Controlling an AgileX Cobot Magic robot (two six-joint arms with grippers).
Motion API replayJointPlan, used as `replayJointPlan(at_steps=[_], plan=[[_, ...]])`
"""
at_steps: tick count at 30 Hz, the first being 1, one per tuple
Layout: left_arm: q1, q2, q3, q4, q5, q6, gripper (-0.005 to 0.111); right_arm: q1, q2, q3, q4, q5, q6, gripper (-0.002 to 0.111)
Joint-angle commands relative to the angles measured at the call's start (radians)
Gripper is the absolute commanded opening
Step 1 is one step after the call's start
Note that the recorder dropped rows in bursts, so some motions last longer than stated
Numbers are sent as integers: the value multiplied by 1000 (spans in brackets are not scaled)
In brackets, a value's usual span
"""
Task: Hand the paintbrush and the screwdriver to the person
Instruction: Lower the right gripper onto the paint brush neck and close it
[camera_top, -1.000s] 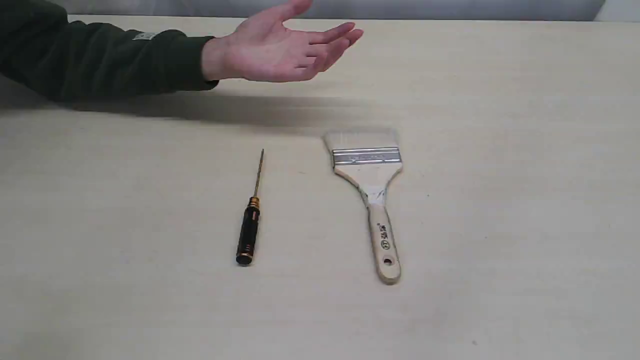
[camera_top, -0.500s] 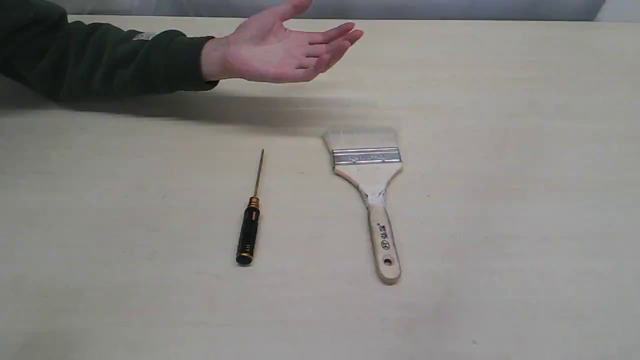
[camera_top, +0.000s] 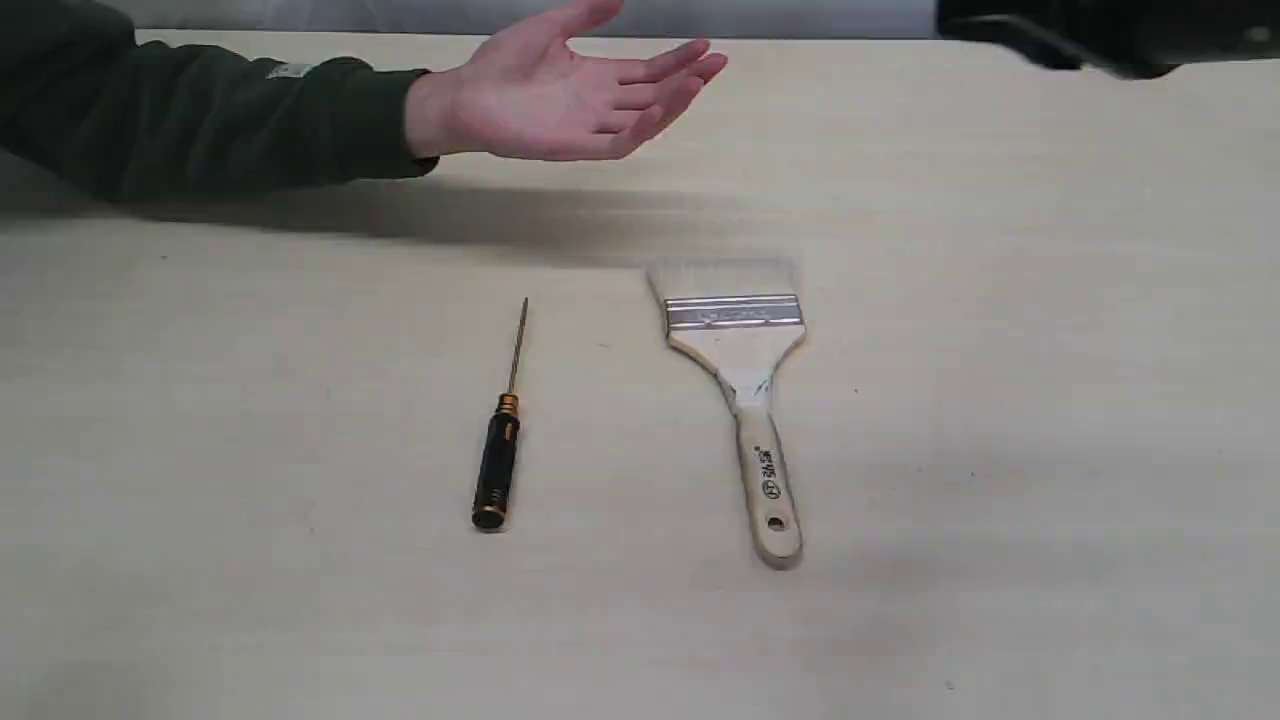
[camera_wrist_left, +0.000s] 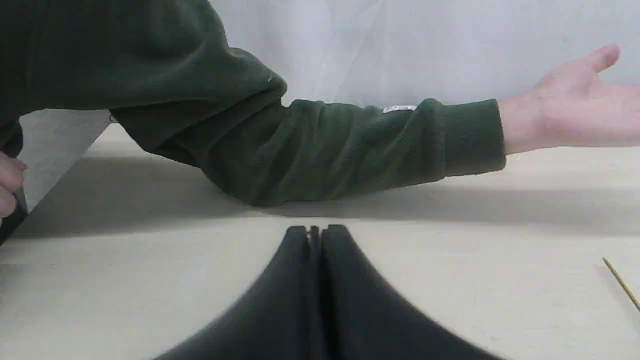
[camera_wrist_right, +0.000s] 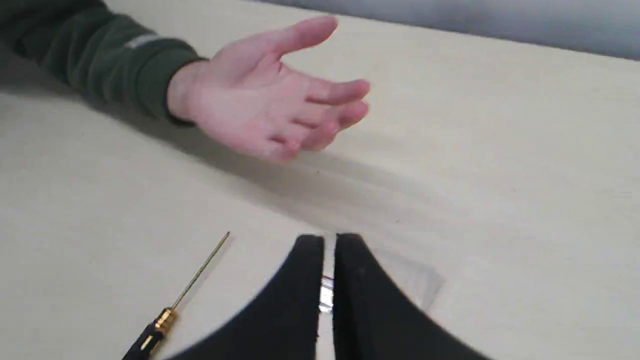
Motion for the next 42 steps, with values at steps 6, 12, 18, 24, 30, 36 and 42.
replayJointPlan(at_steps=[6,12,18,24,30,36,42], plan=[[-7,-2,2,-5,-8,-2,0,162,224,-56,-265,-40,225,13],[-7,-2,2,-5,-8,-2,0,167,353,-62,-263,-20,274,36],[-7,-2,2,-5,-8,-2,0,167,434,-62,-263,-4,298,56],[-7,-2,2,-5,-8,-2,0,170,509,-62,-249,-2,302,56],[-7,-2,2,-3,-12,-2,0,170,569,-62,-240,7,304,56],[-7,-2,2,-3,-12,-2,0,170,589,-62,-231,33,301,56],[-7,-2,2,-3,-12,-2,0,170,601,-62,-231,63,301,56]])
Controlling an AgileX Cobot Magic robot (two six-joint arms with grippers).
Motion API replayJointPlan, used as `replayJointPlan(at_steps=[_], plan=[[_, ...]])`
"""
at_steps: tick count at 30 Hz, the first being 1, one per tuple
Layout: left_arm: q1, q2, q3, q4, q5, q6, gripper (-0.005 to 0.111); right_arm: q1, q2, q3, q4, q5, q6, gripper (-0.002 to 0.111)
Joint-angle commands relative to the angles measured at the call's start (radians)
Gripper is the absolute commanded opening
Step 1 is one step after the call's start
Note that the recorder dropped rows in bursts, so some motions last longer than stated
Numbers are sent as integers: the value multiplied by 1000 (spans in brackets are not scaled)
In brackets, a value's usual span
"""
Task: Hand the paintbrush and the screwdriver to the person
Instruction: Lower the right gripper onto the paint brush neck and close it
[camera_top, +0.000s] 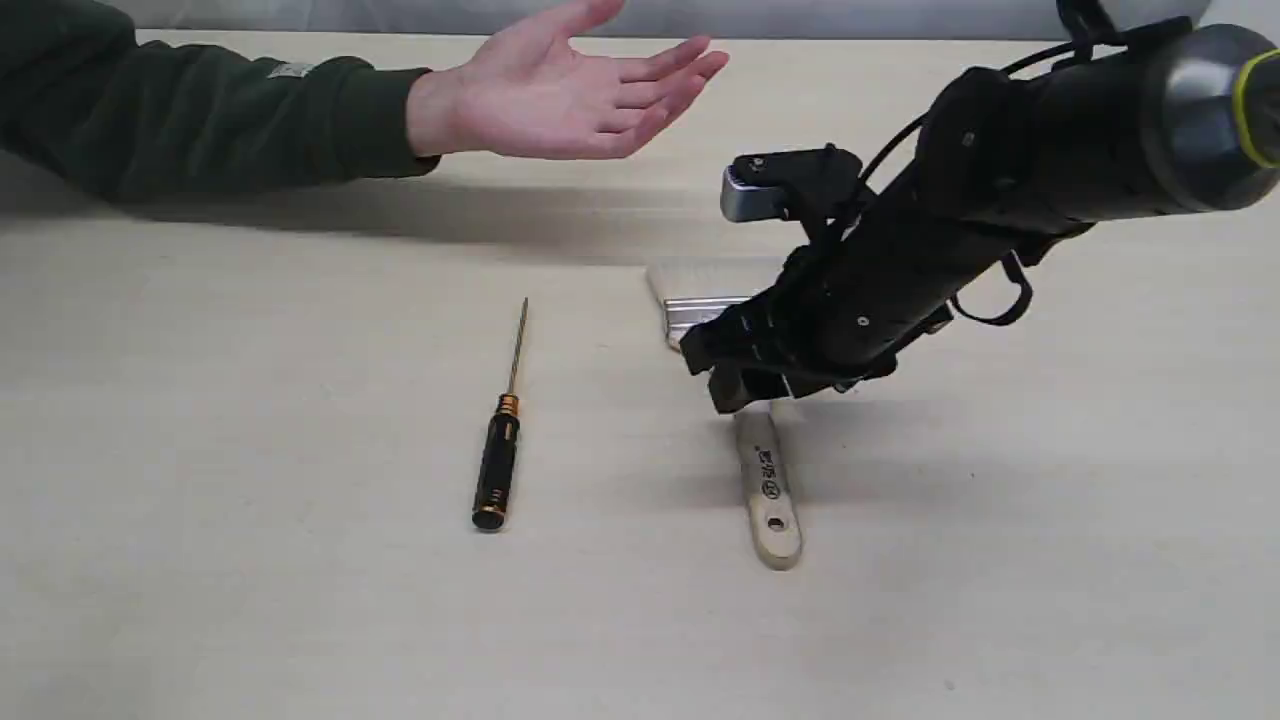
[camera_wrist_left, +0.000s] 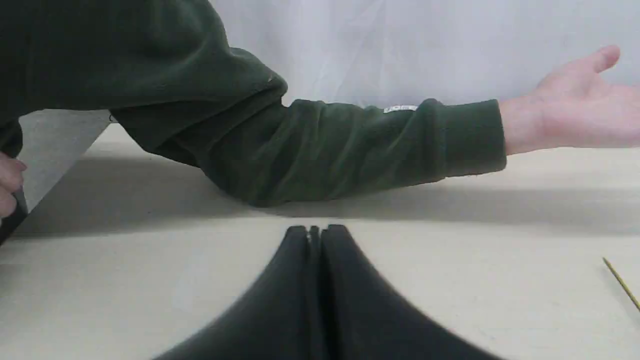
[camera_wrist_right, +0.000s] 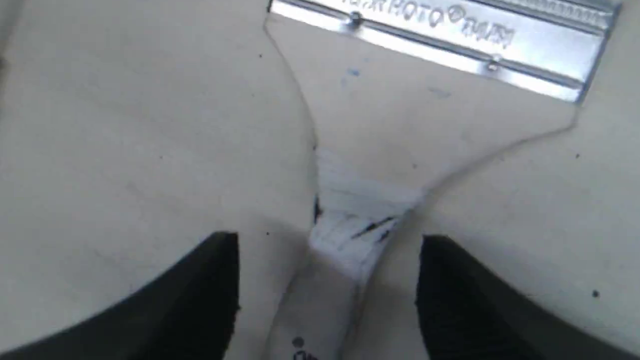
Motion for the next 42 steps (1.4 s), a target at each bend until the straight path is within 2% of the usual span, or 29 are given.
replayJointPlan(at_steps=[1,16,25,30,35,37,42], plan=[[-7,-2,2,-3,-12,-2,0,2,10,-7,4,23,0,56],[-7,-2,2,-5,-9,-2,0,2,79,-10,-2,3,25,56],[-7,-2,2,-5,-10,-2,0,27,151,-104,-275,134,237,46],[-7,-2,2,-5,-10,-2,0,70,165,-116,-285,125,243,46],[-7,-2,2,-5,-10,-2,0,70,165,-122,-330,152,259,46],[-7,-2,2,-5,-10,-2,0,70,165,-122,-377,164,286,41],[-7,-2,2,-5,-10,-2,0,70,165,-122,-447,185,290,14]])
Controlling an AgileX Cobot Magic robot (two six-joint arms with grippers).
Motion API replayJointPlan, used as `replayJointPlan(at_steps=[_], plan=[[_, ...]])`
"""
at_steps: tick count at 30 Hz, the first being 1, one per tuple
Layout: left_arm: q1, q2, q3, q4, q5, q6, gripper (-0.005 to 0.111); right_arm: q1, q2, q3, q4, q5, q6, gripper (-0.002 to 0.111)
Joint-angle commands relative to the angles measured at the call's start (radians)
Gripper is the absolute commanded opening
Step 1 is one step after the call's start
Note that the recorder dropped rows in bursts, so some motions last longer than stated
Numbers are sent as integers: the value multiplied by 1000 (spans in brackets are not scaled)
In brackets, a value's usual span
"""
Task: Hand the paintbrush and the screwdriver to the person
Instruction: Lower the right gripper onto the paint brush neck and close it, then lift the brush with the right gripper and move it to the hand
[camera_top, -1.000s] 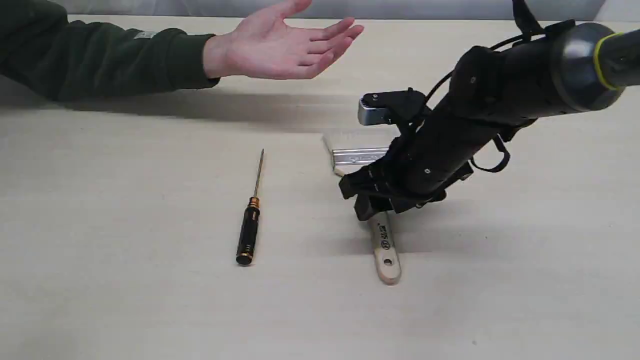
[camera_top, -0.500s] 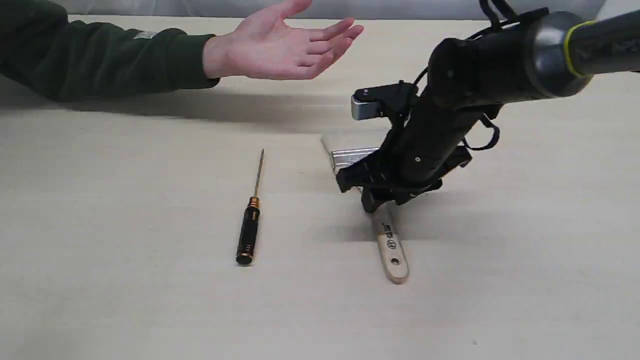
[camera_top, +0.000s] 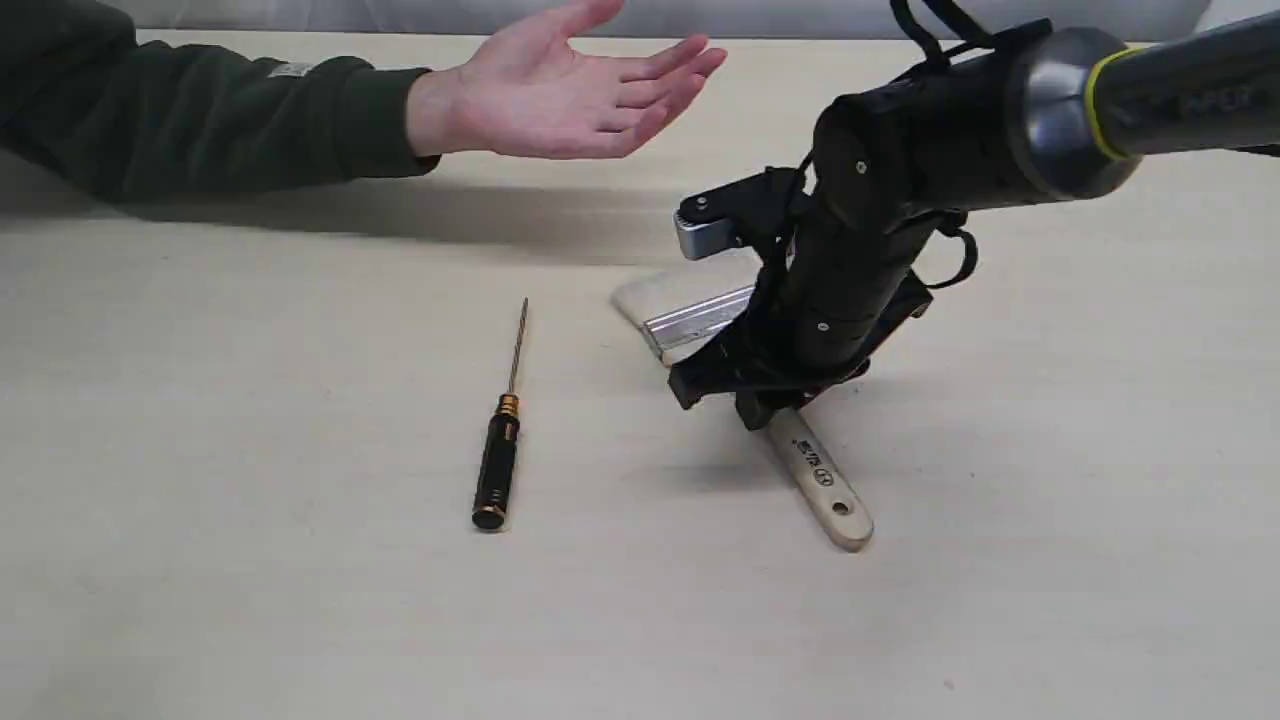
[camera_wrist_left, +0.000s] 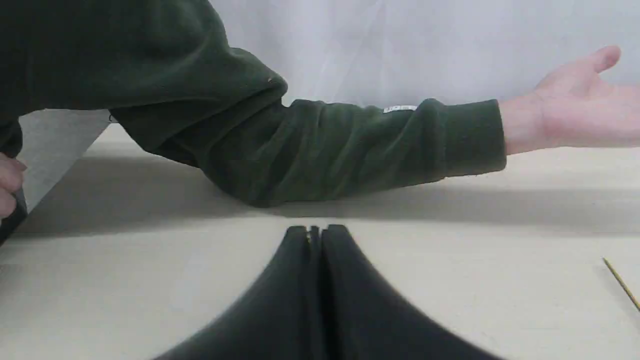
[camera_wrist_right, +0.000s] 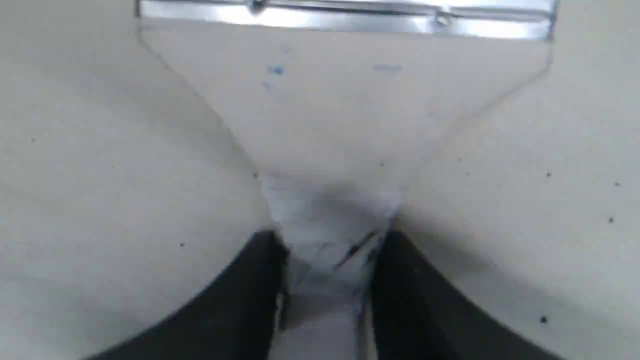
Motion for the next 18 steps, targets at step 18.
replayJointPlan(at_steps=[18], plan=[[-7,-2,2,-3,-11,-2,0,-3,-102,160,-64,-201,26,4]])
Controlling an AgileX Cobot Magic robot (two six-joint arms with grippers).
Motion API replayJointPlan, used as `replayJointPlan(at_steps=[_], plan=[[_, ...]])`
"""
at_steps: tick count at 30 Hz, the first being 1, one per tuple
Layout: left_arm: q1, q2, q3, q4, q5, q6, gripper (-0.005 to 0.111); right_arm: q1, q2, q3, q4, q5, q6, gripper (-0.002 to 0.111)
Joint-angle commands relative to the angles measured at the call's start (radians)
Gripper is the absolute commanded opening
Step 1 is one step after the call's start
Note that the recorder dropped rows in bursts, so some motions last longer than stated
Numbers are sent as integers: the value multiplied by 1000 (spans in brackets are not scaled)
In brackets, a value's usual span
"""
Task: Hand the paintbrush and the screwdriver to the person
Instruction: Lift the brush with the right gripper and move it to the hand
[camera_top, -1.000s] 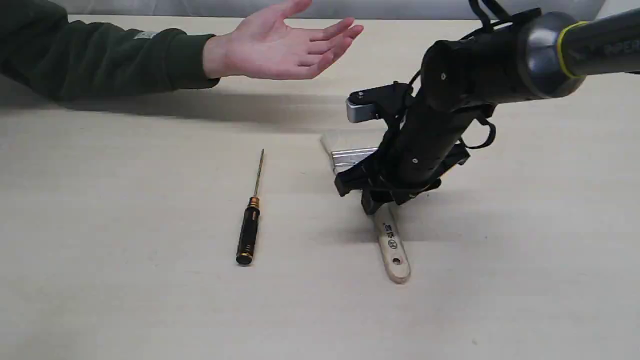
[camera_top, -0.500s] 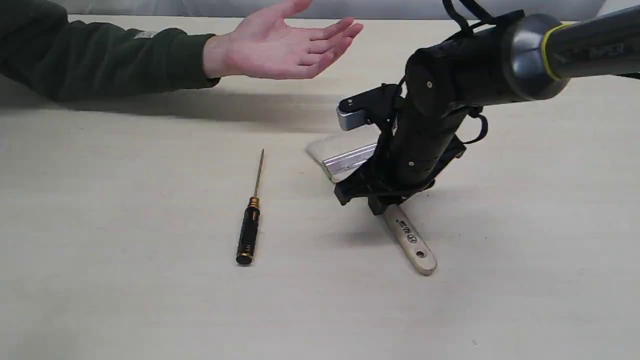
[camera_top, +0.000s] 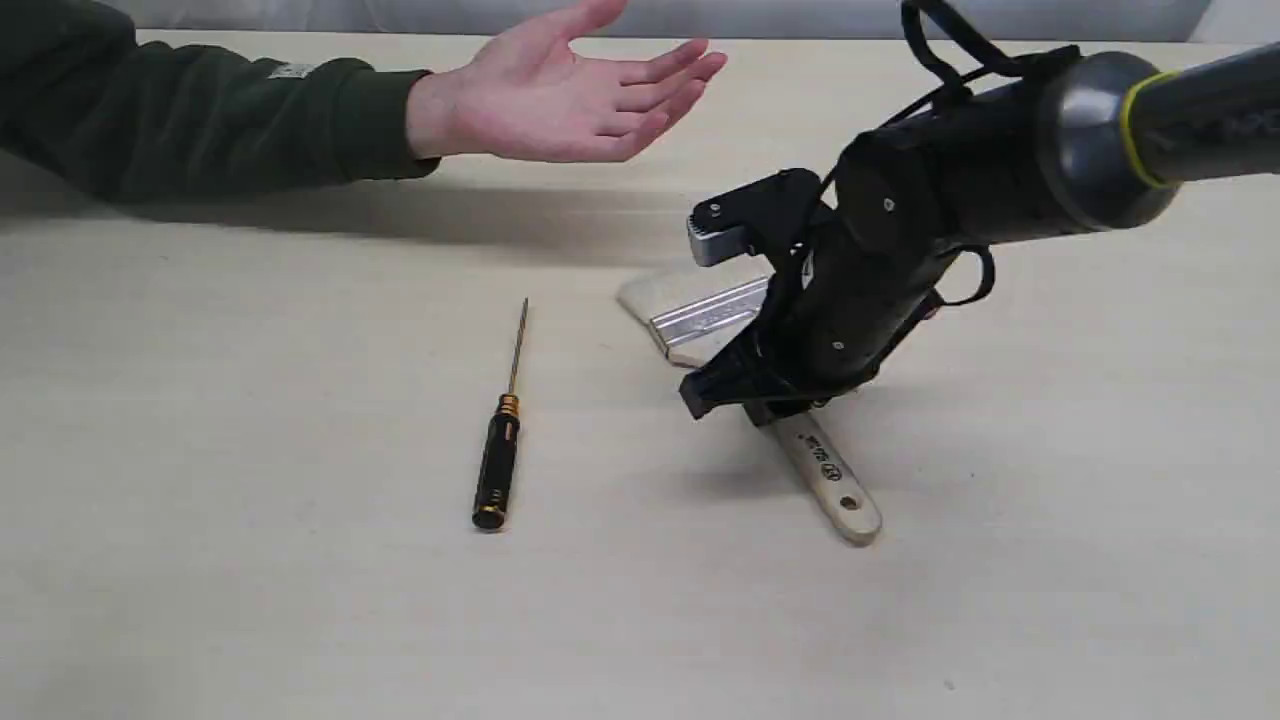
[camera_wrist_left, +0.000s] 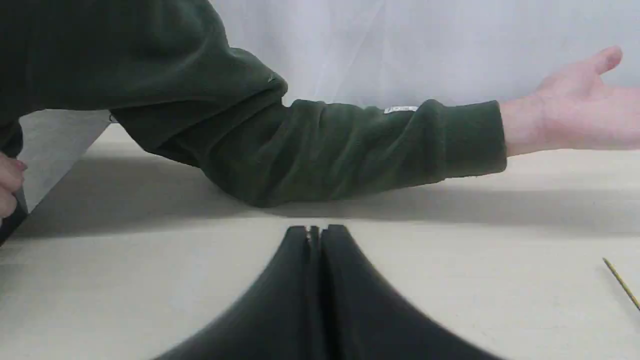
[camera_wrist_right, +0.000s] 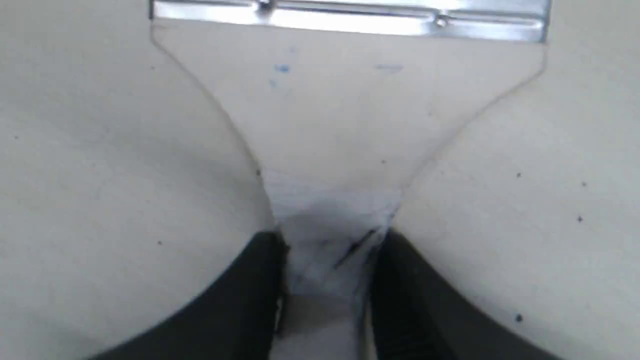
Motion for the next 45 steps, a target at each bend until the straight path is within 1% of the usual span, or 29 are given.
replayJointPlan(at_steps=[1,7,18,24,29,33,38,45], plan=[[-7,-2,2,-3,-11,-2,0,-5,-58,60,-22,-44,7,4],[-7,-2,2,-3,-11,-2,0,-5,-223,160,-19,-129,31,4],[-7,-2,2,-5,-10,-2,0,-5,-512,276,4,-130,33,4],[-7,-2,2,-5,-10,-2,0,-3,-606,267,29,-146,33,4],[-7,-2,2,-5,-10,-2,0,-3,-608,189,29,-134,31,4],[-7,-2,2,-5,-10,-2,0,-3,-562,82,26,-120,29,4],[-7,-2,2,-5,-10,-2,0,-3,-453,-75,26,-109,27,4],[-7,-2,2,-3,-12,-2,0,-3,-229,-333,26,17,22,4]])
